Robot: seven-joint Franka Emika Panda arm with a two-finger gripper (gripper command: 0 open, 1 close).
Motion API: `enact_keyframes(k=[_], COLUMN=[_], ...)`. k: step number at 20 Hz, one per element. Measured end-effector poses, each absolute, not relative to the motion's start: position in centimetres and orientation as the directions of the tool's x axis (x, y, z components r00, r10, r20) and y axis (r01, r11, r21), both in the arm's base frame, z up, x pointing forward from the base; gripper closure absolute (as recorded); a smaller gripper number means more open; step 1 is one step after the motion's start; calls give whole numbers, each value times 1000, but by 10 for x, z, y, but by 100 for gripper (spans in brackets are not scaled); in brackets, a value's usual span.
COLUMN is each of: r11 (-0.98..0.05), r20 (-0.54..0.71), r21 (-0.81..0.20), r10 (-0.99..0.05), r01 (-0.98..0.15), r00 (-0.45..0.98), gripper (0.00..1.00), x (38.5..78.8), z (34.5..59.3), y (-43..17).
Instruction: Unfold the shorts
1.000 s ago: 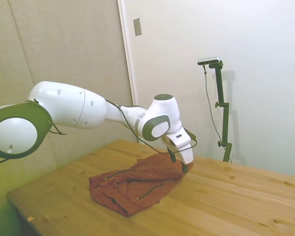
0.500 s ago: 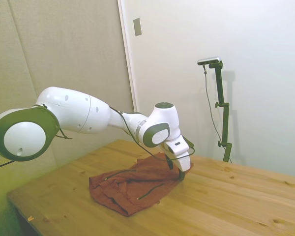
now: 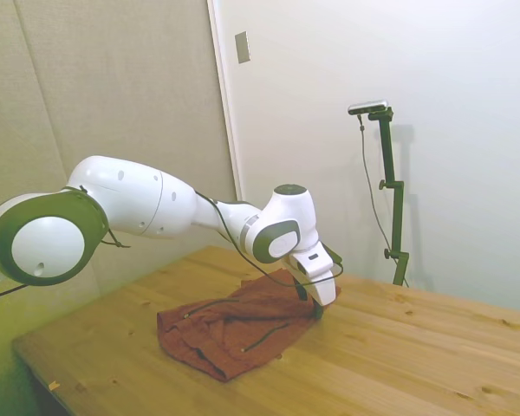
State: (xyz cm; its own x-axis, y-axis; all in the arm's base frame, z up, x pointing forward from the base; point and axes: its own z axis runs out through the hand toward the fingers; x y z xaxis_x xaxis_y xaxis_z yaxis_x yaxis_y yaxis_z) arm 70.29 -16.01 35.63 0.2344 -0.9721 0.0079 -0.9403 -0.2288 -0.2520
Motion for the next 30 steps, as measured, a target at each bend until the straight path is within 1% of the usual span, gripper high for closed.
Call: enact_keyframes(k=[11, 14, 20, 25, 27, 30], r11=[-229, -223, -230, -238, -253, -345], r20=[6, 12, 22, 20, 31, 124], r21=[-253, -255, -272, -265, -260, -211], r10=[-972, -974, -972, -970, -967, -938], r01=[-940, -941, -935, -934, -932, -915], r00=[235, 228, 233, 242, 254, 325], gripper=[100, 100, 100, 100, 100, 100], x=[703, 701, 700, 699, 699, 698], z=[356, 359, 374, 371, 371, 375], y=[-160, -165, -167, -163, -163, -163])
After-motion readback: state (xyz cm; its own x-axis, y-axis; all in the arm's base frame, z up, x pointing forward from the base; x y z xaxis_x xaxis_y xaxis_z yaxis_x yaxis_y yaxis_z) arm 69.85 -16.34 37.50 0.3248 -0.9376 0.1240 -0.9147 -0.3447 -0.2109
